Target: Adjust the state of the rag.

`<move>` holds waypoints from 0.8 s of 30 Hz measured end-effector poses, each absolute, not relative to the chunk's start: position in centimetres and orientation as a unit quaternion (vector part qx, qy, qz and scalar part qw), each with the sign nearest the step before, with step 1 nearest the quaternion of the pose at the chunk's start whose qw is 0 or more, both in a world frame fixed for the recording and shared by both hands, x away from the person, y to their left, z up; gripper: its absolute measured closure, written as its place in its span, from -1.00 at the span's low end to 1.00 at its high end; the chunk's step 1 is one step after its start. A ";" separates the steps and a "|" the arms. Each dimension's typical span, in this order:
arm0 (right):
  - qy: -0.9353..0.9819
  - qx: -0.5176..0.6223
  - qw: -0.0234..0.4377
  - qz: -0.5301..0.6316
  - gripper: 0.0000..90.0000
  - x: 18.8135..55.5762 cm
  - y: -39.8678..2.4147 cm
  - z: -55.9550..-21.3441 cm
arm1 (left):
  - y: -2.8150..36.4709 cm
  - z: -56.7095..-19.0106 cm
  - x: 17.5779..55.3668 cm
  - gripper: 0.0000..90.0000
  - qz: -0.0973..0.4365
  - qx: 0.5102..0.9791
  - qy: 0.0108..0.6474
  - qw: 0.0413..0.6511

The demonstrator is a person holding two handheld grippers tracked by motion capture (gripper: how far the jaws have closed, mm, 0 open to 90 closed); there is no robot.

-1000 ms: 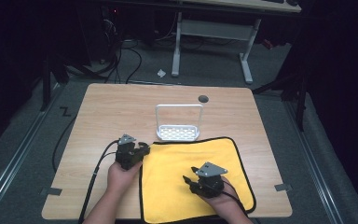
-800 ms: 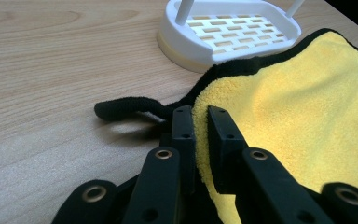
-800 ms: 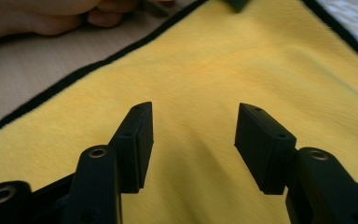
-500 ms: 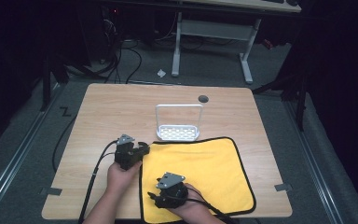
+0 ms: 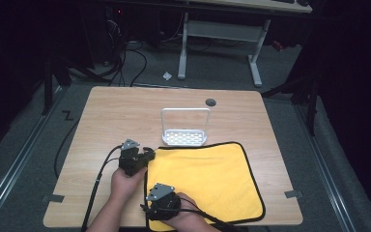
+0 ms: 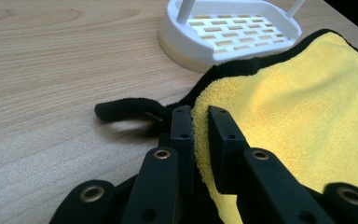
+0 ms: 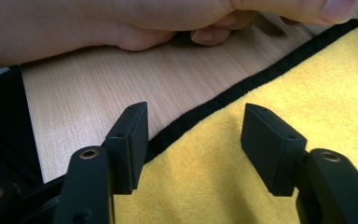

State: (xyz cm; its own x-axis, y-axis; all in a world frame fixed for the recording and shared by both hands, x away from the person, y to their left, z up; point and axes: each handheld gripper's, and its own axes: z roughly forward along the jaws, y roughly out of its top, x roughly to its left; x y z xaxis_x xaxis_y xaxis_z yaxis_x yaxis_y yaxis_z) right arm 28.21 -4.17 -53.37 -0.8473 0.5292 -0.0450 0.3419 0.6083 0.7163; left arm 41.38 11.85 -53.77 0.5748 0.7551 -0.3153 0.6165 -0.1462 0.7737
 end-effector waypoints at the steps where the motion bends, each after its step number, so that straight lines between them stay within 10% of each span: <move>1: 0.887 0.247 0.131 0.368 0.16 28.2 -4.3 -53.3 | 11.9 -53.8 41.4 0.80 0.073 0.753 0.456 0.469; 8: 0.882 0.249 0.150 0.370 0.79 28.3 -5.7 -52.9 | 12.0 -53.8 41.4 0.79 0.071 0.750 0.456 0.473; 24: 0.847 0.231 0.205 0.433 0.83 27.7 -5.8 -49.4 | 13.8 -53.2 41.5 0.83 0.044 0.692 0.487 0.530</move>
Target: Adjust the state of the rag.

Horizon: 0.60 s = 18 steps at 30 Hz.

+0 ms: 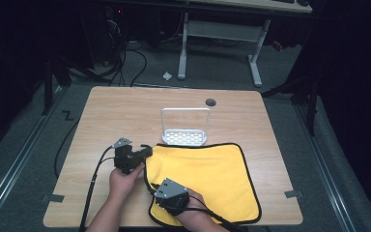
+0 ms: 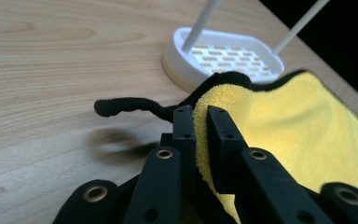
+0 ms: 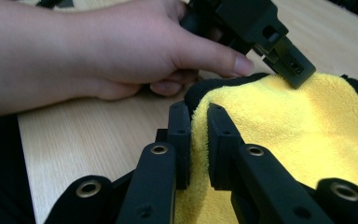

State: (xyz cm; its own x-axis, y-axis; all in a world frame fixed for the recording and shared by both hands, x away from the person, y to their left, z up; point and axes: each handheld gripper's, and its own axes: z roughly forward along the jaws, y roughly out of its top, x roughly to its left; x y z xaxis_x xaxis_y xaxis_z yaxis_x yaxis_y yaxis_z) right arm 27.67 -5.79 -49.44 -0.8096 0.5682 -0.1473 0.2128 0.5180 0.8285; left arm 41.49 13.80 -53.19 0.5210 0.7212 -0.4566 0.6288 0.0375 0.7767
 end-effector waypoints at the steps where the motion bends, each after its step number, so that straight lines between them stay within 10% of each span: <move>1: 0.846 0.228 0.207 0.435 0.83 27.7 -5.6 -49.3 | 14.0 -53.0 41.4 0.83 0.041 0.681 0.492 0.541; 18: 0.844 0.178 0.189 0.469 0.83 27.7 1.1 -47.5 | 22.4 -50.2 39.0 0.84 0.094 0.637 0.536 0.546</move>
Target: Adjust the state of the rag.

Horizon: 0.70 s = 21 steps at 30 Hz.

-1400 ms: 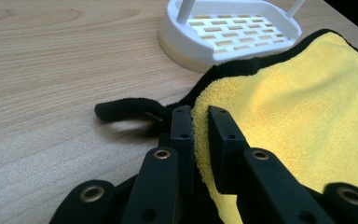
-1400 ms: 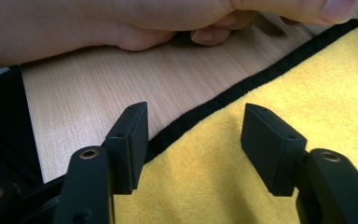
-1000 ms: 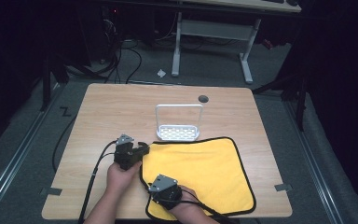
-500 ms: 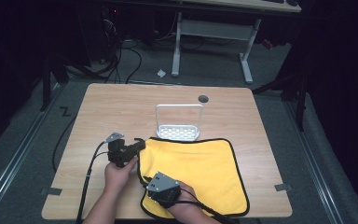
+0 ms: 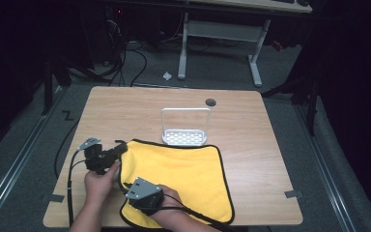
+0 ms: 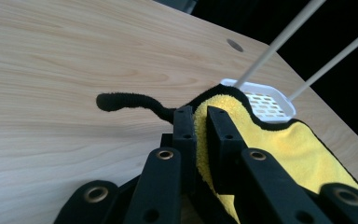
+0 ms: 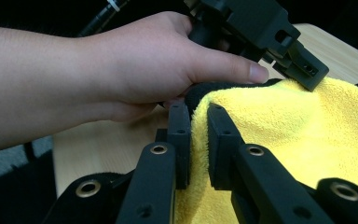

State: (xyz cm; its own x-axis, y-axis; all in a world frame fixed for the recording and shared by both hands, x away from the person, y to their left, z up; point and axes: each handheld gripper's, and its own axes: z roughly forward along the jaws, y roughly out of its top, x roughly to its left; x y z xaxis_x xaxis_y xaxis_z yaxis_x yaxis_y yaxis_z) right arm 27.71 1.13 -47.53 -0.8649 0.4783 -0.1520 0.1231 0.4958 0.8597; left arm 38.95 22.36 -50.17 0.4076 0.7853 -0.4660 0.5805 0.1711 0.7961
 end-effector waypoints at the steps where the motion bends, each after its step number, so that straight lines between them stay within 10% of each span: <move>1: 0.844 0.172 0.186 0.473 0.83 27.7 1.9 -47.4 | 23.1 -49.9 38.7 0.84 0.100 0.635 0.539 0.545; 21: 0.832 0.177 0.203 0.485 0.82 27.3 0.0 -46.5 | 19.9 -48.4 38.7 0.83 0.123 0.644 0.544 0.523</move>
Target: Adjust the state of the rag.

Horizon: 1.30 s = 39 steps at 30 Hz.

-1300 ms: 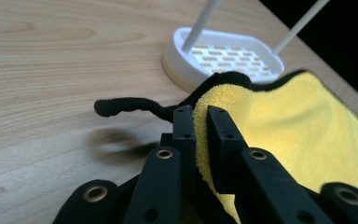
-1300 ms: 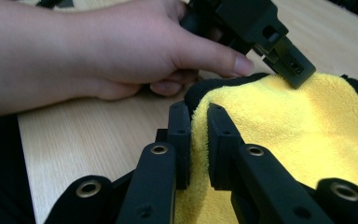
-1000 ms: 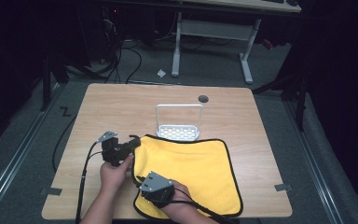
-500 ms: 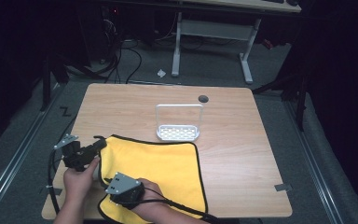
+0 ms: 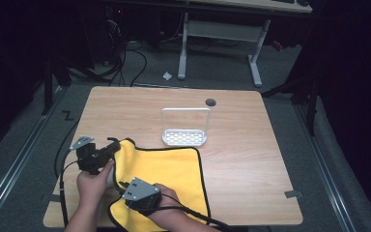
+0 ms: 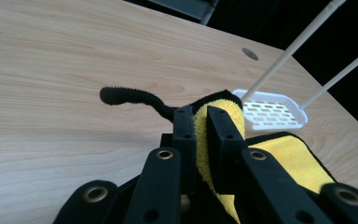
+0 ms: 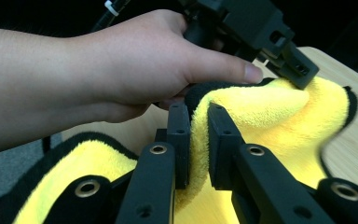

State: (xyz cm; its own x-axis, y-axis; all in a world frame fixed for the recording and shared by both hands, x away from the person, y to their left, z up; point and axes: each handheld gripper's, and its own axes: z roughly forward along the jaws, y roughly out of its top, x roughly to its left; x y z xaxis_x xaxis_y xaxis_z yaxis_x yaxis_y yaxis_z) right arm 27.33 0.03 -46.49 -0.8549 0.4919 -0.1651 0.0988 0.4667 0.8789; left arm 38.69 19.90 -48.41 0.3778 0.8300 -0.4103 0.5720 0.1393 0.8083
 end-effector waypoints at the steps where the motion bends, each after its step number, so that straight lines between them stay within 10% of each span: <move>1: 0.830 0.181 0.205 0.485 0.82 27.4 -0.6 -46.6 | 19.3 -48.4 38.8 0.83 0.122 0.645 0.544 0.523; 39: 0.829 0.299 0.224 0.417 0.72 26.1 -16.6 -50.5 | 4.4 -49.6 40.7 0.76 0.120 0.736 0.477 0.465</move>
